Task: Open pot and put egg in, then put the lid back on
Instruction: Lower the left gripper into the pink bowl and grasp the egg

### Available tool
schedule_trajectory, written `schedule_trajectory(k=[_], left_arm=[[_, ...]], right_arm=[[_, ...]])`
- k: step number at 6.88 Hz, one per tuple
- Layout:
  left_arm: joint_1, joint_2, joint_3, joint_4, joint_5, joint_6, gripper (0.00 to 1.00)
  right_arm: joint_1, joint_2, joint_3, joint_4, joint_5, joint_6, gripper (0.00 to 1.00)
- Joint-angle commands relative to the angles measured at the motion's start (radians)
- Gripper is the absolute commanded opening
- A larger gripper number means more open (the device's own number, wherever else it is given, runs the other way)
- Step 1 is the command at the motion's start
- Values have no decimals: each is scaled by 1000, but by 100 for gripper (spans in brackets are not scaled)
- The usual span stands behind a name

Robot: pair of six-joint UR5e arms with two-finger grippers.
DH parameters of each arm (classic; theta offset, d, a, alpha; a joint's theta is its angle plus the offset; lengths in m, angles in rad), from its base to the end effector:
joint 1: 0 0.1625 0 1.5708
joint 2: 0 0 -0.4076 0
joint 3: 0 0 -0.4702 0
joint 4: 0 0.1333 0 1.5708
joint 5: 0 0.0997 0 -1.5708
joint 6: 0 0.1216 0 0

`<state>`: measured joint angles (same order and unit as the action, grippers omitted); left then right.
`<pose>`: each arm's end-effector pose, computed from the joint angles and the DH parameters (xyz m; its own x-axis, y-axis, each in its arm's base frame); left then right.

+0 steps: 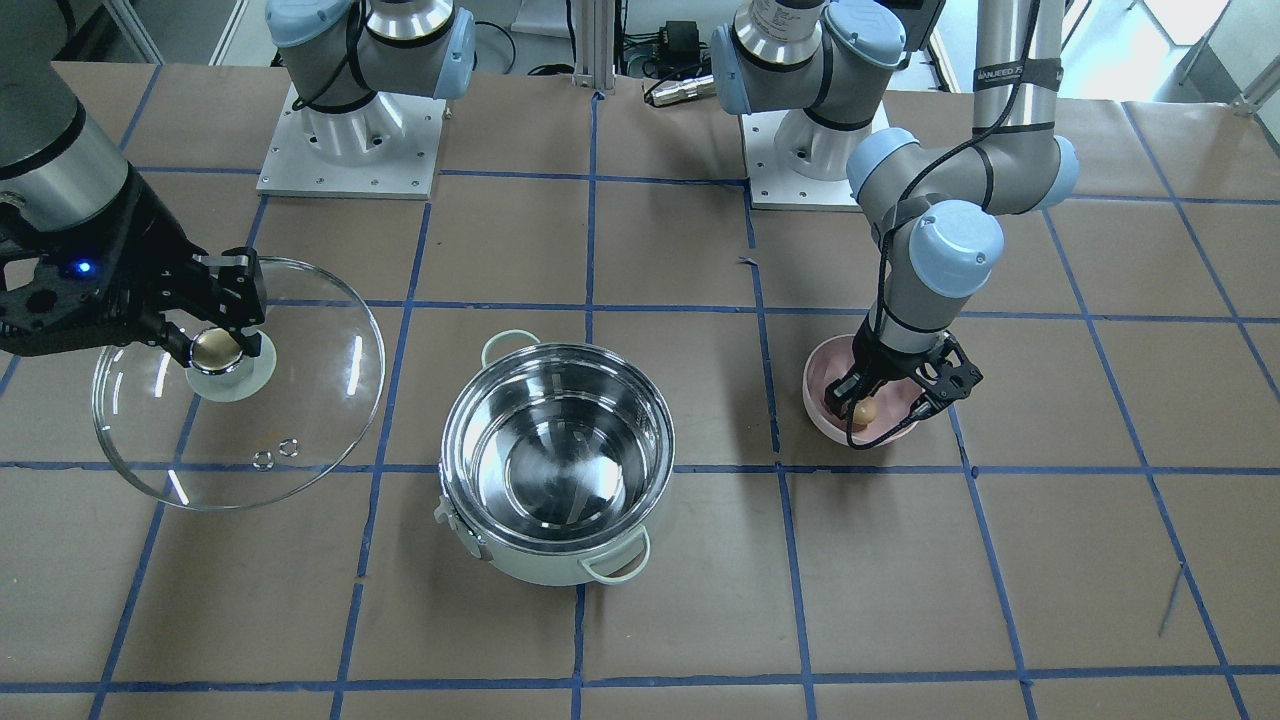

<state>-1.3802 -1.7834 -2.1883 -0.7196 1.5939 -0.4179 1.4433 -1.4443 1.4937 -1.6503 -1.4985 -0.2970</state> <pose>-0.0324 -0.5211 0.0945 -0.8202 -0.5719 -0.0126 -0.5715 0.8201 -0.0286 0.0615 -0.6374 0.4254 -0.9834 -0.1709 -0.0602 -0.1681 0.9845 -0.0499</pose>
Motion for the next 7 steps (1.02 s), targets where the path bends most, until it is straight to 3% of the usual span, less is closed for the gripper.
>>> schedule_trajectory(k=[1,2,5,7], left_arm=[[1,16,31,-10,4,11,21],[0,24,41,-20,4,11,21],[-14,88,160,-240,4,11,21],[-46,117,218,-317,1,11,21]], right_arm=[[0,-5,0,0,3,2,29],[0,-4,0,0,1,4,29],[-1,-13,-12,13,-6,1,31],[0,-30,5,15,-2,4,31]])
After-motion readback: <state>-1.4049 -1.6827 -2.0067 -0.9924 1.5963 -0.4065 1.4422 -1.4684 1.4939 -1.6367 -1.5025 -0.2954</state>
